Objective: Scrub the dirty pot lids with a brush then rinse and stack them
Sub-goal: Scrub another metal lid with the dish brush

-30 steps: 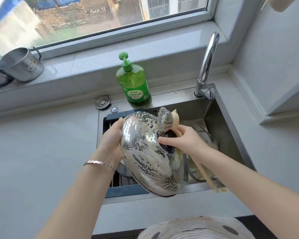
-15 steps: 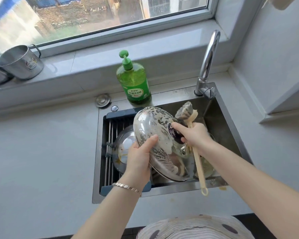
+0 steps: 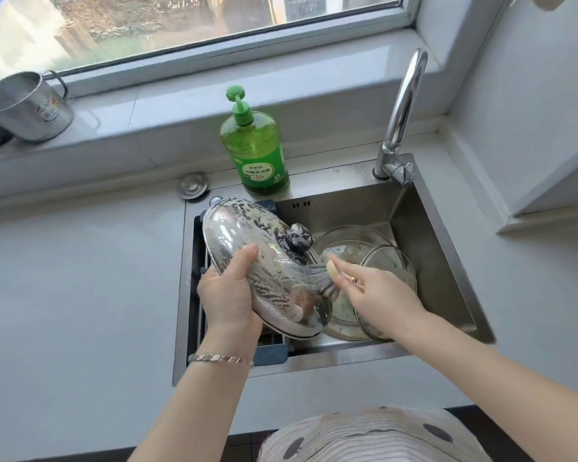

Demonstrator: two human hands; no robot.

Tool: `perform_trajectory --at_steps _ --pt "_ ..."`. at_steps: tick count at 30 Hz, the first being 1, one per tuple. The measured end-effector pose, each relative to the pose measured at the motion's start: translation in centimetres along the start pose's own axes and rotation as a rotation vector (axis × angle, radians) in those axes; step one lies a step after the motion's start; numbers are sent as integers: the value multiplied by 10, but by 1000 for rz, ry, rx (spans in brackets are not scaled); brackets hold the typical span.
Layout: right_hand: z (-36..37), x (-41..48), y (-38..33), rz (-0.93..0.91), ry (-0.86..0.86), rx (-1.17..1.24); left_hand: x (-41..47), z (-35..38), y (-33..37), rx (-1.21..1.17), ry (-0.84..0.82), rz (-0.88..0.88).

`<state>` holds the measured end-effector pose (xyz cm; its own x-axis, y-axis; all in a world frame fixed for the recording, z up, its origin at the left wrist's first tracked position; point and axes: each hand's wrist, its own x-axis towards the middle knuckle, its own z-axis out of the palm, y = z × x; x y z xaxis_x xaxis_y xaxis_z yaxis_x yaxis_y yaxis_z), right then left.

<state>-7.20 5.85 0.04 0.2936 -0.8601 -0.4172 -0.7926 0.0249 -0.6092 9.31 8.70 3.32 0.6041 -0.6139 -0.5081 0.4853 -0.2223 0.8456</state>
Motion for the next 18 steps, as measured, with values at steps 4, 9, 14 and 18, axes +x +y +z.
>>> perform_trajectory --at_steps 4,9,14,18 --pt "6 0 -15 -111 67 228 -7 6 -1 54 -34 25" --pt "5 6 -11 -36 101 258 -6 7 1 27 -18 -16" --pt "12 -4 -9 -45 86 143 -8 6 -2 37 7 -16" --pt "10 5 1 89 72 155 -17 10 -2 76 -21 29"
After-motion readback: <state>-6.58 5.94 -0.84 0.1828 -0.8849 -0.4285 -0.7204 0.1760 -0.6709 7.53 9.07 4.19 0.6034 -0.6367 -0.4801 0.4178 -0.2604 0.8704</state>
